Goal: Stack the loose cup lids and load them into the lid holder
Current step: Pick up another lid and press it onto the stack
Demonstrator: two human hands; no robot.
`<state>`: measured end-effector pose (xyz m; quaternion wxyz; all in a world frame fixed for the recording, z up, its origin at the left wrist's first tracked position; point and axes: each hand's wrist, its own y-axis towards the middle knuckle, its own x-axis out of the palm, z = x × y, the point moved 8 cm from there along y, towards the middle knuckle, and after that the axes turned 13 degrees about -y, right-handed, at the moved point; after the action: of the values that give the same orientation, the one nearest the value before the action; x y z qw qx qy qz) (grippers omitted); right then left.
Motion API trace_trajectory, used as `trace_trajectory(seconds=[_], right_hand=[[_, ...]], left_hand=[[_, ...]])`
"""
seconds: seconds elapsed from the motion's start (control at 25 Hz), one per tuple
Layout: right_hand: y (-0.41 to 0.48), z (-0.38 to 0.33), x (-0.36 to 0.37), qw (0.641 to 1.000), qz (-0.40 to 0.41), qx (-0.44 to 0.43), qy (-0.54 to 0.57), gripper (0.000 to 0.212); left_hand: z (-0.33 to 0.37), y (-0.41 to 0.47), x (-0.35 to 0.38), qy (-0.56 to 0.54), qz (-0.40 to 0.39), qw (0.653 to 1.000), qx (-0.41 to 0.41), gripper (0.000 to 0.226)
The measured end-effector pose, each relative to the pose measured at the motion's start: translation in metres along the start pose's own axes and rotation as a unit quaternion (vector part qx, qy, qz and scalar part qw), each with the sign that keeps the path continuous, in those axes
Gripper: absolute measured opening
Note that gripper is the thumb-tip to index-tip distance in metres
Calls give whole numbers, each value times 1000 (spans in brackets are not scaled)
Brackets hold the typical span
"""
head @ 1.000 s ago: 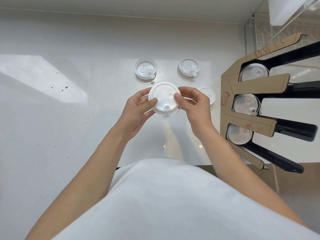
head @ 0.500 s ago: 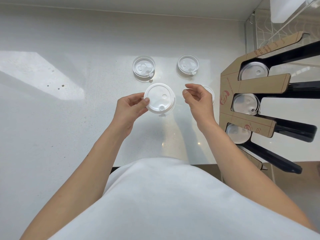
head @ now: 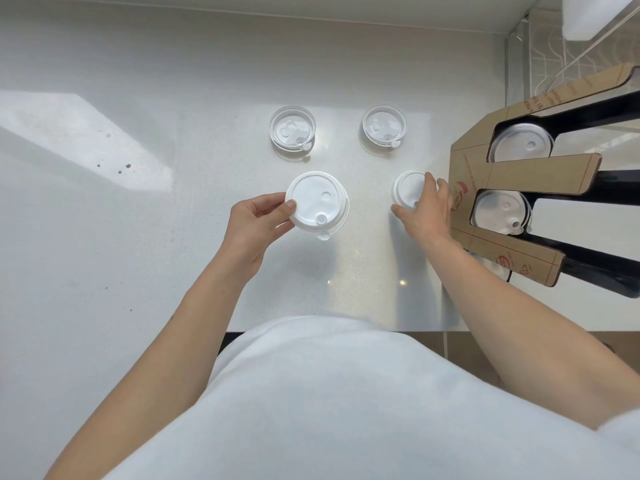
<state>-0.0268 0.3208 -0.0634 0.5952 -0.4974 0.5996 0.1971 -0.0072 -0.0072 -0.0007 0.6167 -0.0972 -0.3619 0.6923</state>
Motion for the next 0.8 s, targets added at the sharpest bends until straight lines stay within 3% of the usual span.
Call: trace_trajectory(seconds=[0.12,0.36,0.52,0.8], right_hand=[[5,5,2,1000,-12,9,-1,90],[3,4,-7,1000,20,-3,9,75],[-7,-5,-12,995,32,-13,90,82],[-59,-55,-57,965,43,-149,210,82]], left_hand=[[-1,-1,2,5,0,1000,-4,27],[-3,-3,1,10,6,1000,-4,26],[-1,-3,0,10,9,1000,2,25],[0,2,-1,17,15,1000,11,25]])
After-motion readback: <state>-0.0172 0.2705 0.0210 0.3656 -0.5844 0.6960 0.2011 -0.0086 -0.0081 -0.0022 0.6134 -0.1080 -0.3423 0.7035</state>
